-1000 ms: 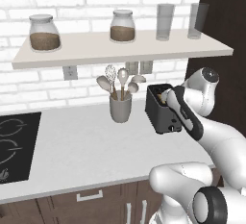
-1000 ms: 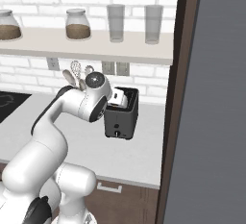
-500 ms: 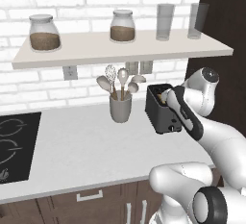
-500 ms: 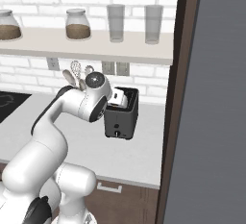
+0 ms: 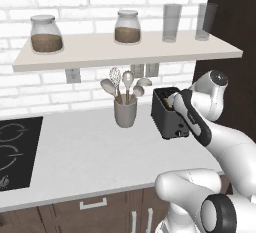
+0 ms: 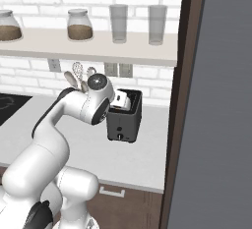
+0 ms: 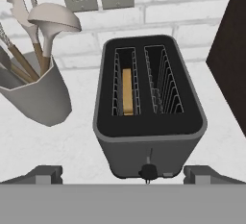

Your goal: Start the toaster. Once the lever pops up, take the bread to the plate on the dining counter.

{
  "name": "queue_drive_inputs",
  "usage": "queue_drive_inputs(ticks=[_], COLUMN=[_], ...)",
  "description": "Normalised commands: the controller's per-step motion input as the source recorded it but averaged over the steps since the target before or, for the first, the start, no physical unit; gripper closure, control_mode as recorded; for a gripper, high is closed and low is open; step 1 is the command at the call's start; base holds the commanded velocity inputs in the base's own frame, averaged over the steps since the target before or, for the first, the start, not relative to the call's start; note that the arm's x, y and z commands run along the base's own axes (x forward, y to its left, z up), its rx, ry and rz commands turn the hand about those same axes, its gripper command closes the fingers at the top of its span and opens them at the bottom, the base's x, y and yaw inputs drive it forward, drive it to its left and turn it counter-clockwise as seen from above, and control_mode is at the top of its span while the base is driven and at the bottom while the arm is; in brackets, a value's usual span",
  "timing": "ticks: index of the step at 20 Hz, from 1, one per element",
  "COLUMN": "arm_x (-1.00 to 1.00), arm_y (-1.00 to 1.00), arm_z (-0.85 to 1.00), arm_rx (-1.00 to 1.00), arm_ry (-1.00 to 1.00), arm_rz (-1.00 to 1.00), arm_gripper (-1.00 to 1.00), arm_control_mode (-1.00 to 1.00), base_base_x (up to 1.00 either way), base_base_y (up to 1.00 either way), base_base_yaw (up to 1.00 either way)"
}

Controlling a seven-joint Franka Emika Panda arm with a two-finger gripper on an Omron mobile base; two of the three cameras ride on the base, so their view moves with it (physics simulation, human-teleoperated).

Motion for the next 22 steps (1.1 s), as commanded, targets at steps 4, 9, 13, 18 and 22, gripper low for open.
queue_drive_inputs(ticks=[4, 9, 13, 18, 22], arm_x=[0.0, 0.0, 0.0, 0.0, 0.0], arm_y=[0.0, 0.0, 0.0, 0.0, 0.0], arm_z=[0.0, 0.0, 0.0, 0.0, 0.0], arm_rx=[0.0, 0.0, 0.0, 0.0, 0.0], arm_ry=[0.0, 0.0, 0.0, 0.0, 0.0], arm_rz=[0.0, 0.0, 0.0, 0.0, 0.0], arm_gripper=[-1.0, -1.0, -1.0, -1.0, -1.0], arm_control_mode=[-1.0, -1.0, -1.0, -1.0, -1.0], base_base_x=[0.0, 0.0, 0.0, 0.0, 0.0], base_base_y=[0.0, 0.0, 0.0, 0.0, 0.0], base_base_yaw=[0.0, 0.0, 0.0, 0.0, 0.0])
